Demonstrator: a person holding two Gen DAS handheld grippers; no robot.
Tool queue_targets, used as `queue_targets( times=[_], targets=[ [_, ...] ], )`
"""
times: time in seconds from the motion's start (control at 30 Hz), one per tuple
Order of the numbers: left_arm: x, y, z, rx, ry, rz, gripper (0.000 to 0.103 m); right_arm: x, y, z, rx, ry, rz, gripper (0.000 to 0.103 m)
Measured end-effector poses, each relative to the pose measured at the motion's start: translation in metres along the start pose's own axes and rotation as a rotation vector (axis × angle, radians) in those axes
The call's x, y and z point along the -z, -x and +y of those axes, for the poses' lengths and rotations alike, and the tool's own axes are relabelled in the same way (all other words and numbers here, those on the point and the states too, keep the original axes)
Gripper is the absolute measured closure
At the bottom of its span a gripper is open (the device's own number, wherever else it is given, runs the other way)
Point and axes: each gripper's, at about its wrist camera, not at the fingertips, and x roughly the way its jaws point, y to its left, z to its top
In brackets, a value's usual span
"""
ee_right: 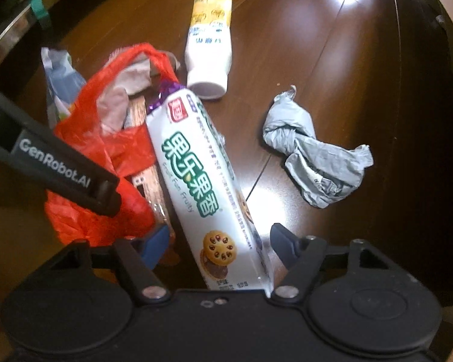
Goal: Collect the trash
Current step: 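Grasp the biscuit box with the right tool while the left grasps the red plastic bag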
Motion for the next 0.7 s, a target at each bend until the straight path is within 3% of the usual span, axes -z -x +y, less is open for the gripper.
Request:
queue_targets(
  times=[0.07, 0.17, 0.3, 0.37, 0.43, 0.7],
  targets=[
    [0.000, -0.001, 0.002, 0.016, 0.010, -0.005, 0.016, 0.001, -0.005, 0.002, 0.006, 0.012, 0.002, 0.035],
    [-0.002, 0.001, 0.006, 0.061, 0.031, 0.000, 0.031, 0.001, -0.010, 0.003, 0.018, 0.013, 0.002, 0.041],
    [-0.008, 0.005, 0.006, 0.102, 0.061, 0.006, 0.063, 0.002, -0.011, 0.006, 0.018, -0.005, 0.013, 0.052],
    [-0.010, 0.011, 0.005, 0.093, 0.062, -0.003, 0.072, 0.002, -0.012, 0.007, 0.022, -0.018, 0.020, 0.053],
    [-0.011, 0.017, 0.005, 0.093, 0.067, -0.011, 0.087, 0.002, -0.008, 0.006, 0.014, -0.044, 0.020, 0.054],
    [0.002, 0.057, 0.000, 0.043, 0.013, -0.024, 0.088, 0.002, 0.030, 0.003, -0.017, -0.214, 0.060, 0.057]
  ],
)
